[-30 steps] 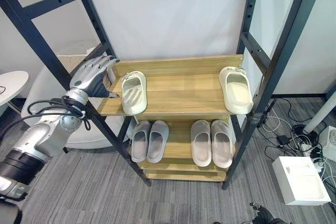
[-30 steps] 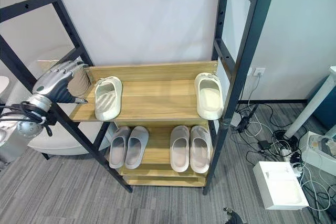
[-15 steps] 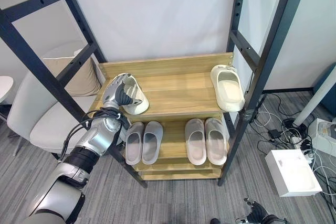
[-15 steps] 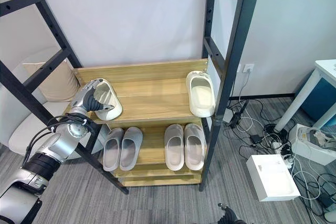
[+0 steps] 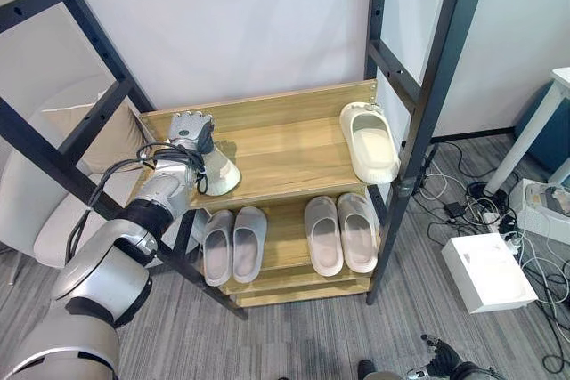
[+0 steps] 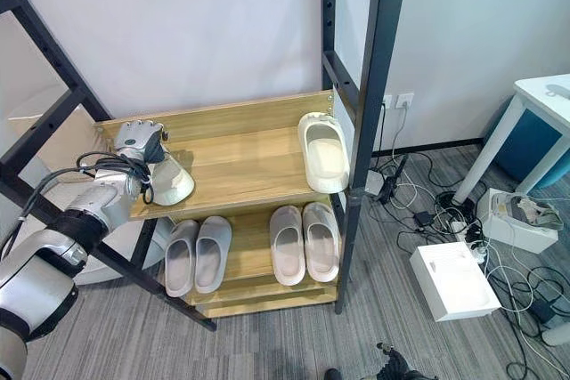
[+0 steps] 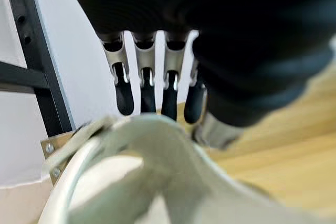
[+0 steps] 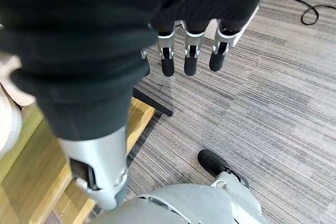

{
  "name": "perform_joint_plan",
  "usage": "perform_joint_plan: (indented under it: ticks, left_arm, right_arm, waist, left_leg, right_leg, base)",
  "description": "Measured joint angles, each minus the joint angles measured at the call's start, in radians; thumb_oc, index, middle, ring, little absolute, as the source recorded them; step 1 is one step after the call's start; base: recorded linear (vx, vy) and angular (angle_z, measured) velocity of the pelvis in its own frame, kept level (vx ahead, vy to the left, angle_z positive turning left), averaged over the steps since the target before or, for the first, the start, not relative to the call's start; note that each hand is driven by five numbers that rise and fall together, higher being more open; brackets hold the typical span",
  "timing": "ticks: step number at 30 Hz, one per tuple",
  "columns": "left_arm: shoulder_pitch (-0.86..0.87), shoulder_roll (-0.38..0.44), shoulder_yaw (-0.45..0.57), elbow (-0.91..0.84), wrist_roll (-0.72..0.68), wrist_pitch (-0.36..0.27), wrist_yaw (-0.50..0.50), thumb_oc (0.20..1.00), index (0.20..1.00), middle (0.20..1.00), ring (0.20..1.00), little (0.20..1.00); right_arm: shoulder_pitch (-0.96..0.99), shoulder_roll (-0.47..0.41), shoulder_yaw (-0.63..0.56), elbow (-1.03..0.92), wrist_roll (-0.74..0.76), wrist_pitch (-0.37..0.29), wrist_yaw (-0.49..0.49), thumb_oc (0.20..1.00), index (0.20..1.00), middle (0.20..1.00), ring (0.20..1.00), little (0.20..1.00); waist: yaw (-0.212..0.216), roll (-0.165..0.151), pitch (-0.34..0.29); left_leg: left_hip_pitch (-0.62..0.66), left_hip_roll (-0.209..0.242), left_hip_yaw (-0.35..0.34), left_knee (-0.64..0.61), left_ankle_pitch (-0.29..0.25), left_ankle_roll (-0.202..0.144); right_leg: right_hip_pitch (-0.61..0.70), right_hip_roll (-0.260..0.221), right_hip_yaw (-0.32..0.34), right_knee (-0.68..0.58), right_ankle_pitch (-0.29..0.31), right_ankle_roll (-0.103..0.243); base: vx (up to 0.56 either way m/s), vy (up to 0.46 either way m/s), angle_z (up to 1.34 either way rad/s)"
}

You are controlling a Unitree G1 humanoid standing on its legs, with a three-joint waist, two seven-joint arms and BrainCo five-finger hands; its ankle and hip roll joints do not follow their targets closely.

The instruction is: Arrange the slippers neatly on the shoe rack.

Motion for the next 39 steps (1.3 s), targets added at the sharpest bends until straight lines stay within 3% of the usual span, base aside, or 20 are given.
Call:
perform_joint_plan:
  ticks: [7, 14, 15, 23, 27, 31, 39]
  left_arm:
    - [0.000, 0.003, 0.002, -0.043, -0.003, -0.002, -0.022, 0.200, 0.200, 0.200, 0.200, 0.200]
    - [0.103, 0.014, 0.159, -0.338, -0.022, -0.015, 0.059, 0.200, 0.200, 0.200, 0.200, 0.200]
    - [0.112, 0.014, 0.175, -0.357, -0.022, -0.014, 0.077, 1.000, 1.000, 1.000, 1.000, 1.000]
    - [0.236, 0.060, 0.353, -0.621, -0.009, -0.002, 0.132, 1.000, 1.000, 1.000, 1.000, 1.000]
    - [0.288, 0.127, 0.450, -0.753, 0.030, -0.003, 0.121, 1.000, 1.000, 1.000, 1.000, 1.000]
    - [0.299, 0.204, 0.466, -0.759, 0.070, 0.001, 0.064, 1.000, 1.000, 1.000, 1.000, 1.000]
    - [0.304, 0.210, 0.477, -0.744, 0.109, 0.018, -0.028, 1.000, 1.000, 1.000, 1.000, 1.000]
  right_arm:
    - [-0.011, 0.001, 0.001, -0.021, 0.018, -0.001, 0.010, 1.000, 1.000, 1.000, 1.000, 1.000]
    - [-0.010, 0.007, 0.001, -0.030, 0.018, -0.008, 0.018, 1.000, 1.000, 1.000, 1.000, 1.000]
    - [-0.009, 0.009, 0.001, -0.029, 0.018, -0.014, 0.018, 1.000, 1.000, 1.000, 1.000, 1.000]
    - [-0.008, 0.024, -0.004, -0.028, 0.018, -0.017, 0.017, 1.000, 1.000, 1.000, 1.000, 1.000]
    - [-0.009, 0.025, -0.011, -0.027, 0.017, -0.012, 0.018, 1.000, 1.000, 1.000, 1.000, 1.000]
    - [-0.008, 0.025, -0.012, -0.027, 0.016, 0.003, 0.028, 1.000, 1.000, 1.000, 1.000, 1.000]
    - [-0.010, 0.029, -0.008, -0.027, 0.016, 0.021, 0.056, 1.000, 1.000, 1.000, 1.000, 1.000]
  waist:
    - [0.012, -0.006, 0.014]
    - [0.027, -0.023, 0.024]
    - [0.027, -0.026, 0.027]
    - [0.046, -0.038, 0.029]
    - [0.057, -0.043, 0.027]
    - [0.078, -0.047, 0.022]
    - [0.092, -0.057, 0.011]
  left_leg:
    - [-0.001, 0.000, -0.004, 0.000, -0.002, -0.004]
    - [0.004, -0.002, -0.026, 0.000, 0.000, 0.000]
    - [0.003, -0.002, -0.028, 0.000, 0.001, 0.001]
    - [0.003, -0.003, -0.033, 0.000, 0.001, 0.001]
    - [0.003, -0.003, -0.048, 0.000, 0.001, 0.001]
    - [0.007, -0.002, -0.057, 0.000, 0.001, 0.001]
    - [0.004, -0.004, -0.075, 0.000, 0.005, -0.006]
  right_leg:
    - [0.003, 0.000, -0.006, 0.000, -0.001, 0.000]
    - [0.017, 0.001, -0.022, 0.004, -0.001, -0.001]
    - [0.018, 0.001, -0.028, 0.004, -0.001, -0.001]
    - [0.022, 0.000, -0.034, 0.001, -0.002, 0.001]
    - [0.028, 0.000, -0.040, 0.000, -0.003, 0.002]
    - [0.037, 0.001, -0.044, 0.000, -0.005, 0.002]
    - [0.044, 0.001, -0.063, 0.000, -0.008, 0.002]
  base:
    - [0.00, -0.016, 0.02]
    - [0.00, -0.013, 0.07]
    - [0.00, -0.004, 0.11]
    - [0.00, -0.001, 0.01]
    - [0.00, -0.001, 0.05]
    - [-0.01, -0.005, 0.08]
    - [-0.01, -0.018, 0.07]
